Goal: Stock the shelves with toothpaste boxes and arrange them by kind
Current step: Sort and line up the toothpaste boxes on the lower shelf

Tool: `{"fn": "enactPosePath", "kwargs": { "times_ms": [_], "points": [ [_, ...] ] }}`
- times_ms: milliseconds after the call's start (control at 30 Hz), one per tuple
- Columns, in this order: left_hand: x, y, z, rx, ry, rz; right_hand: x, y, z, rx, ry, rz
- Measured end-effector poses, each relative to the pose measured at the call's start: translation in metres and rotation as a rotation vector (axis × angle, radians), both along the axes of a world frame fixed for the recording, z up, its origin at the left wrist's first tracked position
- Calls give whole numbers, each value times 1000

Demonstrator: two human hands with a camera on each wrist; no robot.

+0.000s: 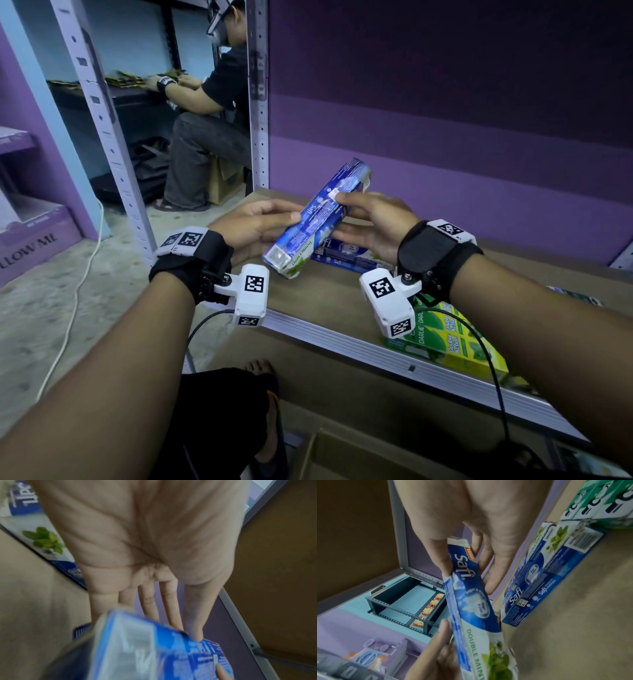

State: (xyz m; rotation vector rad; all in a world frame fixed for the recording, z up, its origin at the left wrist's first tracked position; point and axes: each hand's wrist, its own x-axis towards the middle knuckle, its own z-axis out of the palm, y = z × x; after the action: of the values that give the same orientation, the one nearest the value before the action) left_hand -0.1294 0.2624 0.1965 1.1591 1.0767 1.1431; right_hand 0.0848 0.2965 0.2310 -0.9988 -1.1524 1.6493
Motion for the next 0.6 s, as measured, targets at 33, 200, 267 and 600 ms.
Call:
{"fn": "enactPosePath", "kwargs": {
  "times_ms": [33, 200, 267, 600],
  "points": [
    [-2, 2, 0, -7, 13, 9, 0, 1, 1, 30, -32, -11],
    [-30, 20, -14, 86, 488, 486, 0, 8, 7, 285, -295, -104],
    [-46, 25, -26, 85, 767, 620, 1, 14, 10, 425, -501, -104],
    [-75, 45, -47, -229, 1343, 516, -13, 23, 18, 783, -1203, 123]
  ]
}}
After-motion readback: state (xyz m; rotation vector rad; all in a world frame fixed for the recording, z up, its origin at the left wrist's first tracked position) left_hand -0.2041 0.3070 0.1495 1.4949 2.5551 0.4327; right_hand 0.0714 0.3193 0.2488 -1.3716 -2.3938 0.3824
